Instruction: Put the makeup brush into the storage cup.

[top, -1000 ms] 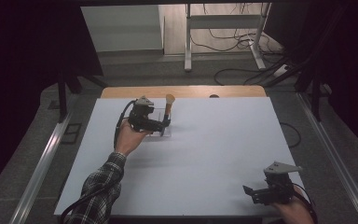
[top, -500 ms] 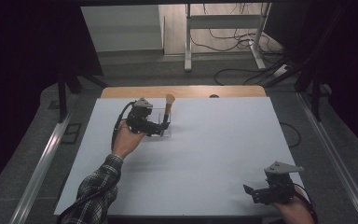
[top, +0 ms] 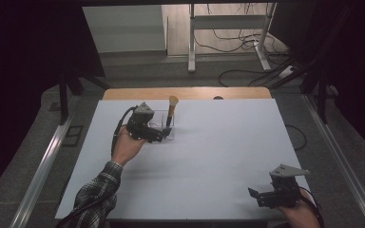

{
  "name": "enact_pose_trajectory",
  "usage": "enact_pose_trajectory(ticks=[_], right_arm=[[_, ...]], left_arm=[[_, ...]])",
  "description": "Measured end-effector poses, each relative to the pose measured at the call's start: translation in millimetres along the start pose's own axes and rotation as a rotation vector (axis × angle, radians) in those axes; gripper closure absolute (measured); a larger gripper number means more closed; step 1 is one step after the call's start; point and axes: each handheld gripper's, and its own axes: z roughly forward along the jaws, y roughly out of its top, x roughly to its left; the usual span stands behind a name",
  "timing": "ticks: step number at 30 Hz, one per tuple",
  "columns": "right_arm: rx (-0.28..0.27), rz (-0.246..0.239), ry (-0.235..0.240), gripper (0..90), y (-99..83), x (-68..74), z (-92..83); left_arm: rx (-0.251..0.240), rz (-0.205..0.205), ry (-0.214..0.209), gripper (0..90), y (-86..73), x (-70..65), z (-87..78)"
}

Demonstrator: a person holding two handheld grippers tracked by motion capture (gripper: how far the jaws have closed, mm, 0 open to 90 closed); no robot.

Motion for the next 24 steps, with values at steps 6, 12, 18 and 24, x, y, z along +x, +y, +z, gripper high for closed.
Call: enact_pose_trajectory(ticks=[6,12,18,24], right_arm=[[-0.006,0.004,0.008,0.0,0.2,-0.9,-0.7],[-0.004,0.008,0.017,0.0,0.3,-1.8,-1.2],[-0.004,0.008,0.019,0.0,0.4,-1.7,-1.2],[-0.002,0.009,0.020,0.0,0.4,-1.8,-1.2]], left_arm=[[-0.004,0.007,-0.001,2.3,-6.3,-1.7,-4.2],[-0.005,0.008,-0.002,2.2,-13.3,-3.3,-7.4],[-0.015,0.007,-0.006,2.1,-18.7,-5.8,-9.5],[-0.025,0.000,-0.020,2.0,-21.6,-7.9,-11.3]])
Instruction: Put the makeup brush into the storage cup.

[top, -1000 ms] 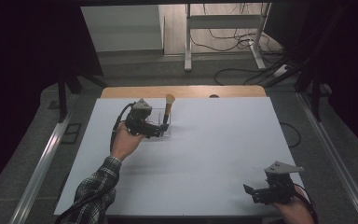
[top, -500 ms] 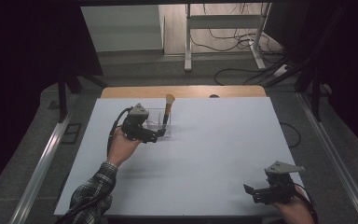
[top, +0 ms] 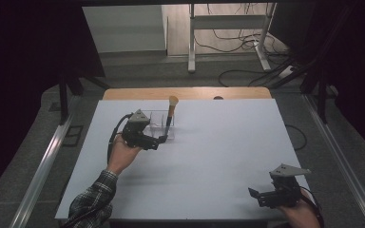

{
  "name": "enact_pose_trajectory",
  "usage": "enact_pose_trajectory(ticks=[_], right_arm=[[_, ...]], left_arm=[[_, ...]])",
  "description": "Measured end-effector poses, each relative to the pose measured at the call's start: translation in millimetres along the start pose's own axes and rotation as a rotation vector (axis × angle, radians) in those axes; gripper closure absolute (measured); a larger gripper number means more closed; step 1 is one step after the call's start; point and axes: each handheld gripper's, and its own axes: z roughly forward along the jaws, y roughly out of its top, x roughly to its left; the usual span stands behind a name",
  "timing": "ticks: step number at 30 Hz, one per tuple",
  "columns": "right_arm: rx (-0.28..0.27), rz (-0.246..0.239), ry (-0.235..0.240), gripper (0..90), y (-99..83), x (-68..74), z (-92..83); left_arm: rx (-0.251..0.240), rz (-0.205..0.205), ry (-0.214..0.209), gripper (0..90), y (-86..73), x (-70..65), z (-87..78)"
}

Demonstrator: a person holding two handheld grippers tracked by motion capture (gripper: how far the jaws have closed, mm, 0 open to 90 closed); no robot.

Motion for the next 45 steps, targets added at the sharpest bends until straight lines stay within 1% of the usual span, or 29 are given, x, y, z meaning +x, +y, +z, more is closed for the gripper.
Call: enact_pose_trajectory(ticks=[8,24,38,45], right_arm=[[-0.002,-0.001,0.005,0.0,-0.1,0.1,-0.3],[-0.005,-0.002,0.006,0.0,-0.2,0.5,-0.4],[-0.011,-0.007,0.012,0.0,0.2,0.9,-0.7],[-0.011,-0.008,0.013,0.0,0.2,1.0,-0.7]], left_arm=[[0.011,0.010,-0.004,1.9,-5.1,-3.5,-1.1],[0.002,-0.004,-0.017,1.7,-15.0,-7.1,-11.8],[-0.004,0.001,-0.039,1.2,-25.7,-13.0,-18.6],[-0.003,0.002,-0.039,1.0,-29.4,-15.4,-21.9]])
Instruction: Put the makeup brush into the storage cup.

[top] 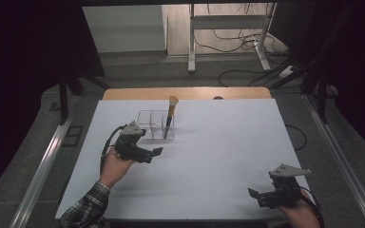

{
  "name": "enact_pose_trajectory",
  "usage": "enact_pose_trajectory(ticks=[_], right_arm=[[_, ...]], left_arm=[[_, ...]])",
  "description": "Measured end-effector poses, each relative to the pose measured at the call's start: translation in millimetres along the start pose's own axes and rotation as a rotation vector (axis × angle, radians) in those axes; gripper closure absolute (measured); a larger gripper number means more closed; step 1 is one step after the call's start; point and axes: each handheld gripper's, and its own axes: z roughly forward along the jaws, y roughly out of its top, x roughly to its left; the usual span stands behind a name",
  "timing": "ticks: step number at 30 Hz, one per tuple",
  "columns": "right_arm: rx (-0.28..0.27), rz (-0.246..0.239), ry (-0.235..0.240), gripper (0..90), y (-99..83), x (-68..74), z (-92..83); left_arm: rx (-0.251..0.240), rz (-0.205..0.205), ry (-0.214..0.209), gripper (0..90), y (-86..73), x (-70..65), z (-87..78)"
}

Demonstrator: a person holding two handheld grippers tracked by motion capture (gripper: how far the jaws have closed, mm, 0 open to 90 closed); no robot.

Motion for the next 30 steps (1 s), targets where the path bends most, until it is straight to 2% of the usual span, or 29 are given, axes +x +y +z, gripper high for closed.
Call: enact_pose_trajectory(ticks=[30], right_arm=[[-0.001,-0.001,0.001,0.0,0.1,0.2,0.0]], left_arm=[[-0.014,-0.026,0.015,0.5,-19.4,-6.4,-23.0]])
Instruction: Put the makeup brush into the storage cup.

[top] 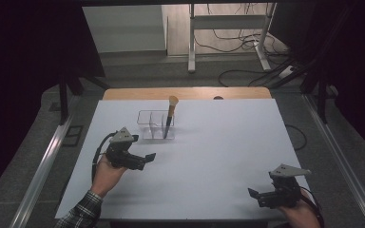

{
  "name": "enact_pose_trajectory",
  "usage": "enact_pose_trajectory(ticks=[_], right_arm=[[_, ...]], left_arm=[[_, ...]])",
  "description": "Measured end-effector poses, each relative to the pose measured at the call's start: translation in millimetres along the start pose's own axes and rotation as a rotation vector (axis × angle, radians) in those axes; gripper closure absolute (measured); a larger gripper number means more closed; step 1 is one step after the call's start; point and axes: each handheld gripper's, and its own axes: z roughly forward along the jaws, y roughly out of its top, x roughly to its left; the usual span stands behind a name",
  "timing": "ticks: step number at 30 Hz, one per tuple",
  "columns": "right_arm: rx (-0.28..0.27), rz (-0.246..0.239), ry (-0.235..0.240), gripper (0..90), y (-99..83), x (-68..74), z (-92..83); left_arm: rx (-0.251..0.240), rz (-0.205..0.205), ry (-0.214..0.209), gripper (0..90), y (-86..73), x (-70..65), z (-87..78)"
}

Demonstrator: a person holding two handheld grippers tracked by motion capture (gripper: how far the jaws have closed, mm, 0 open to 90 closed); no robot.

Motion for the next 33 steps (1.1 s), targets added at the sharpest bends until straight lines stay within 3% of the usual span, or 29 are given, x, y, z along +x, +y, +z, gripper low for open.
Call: enact_pose_trajectory(ticks=[33], right_arm=[[-0.009,0.001,0.006,0.0,0.2,0.0,-0.2]], left_arm=[[-0.026,-0.034,0.017,0.0,-19.7,-9.4,-26.0]])
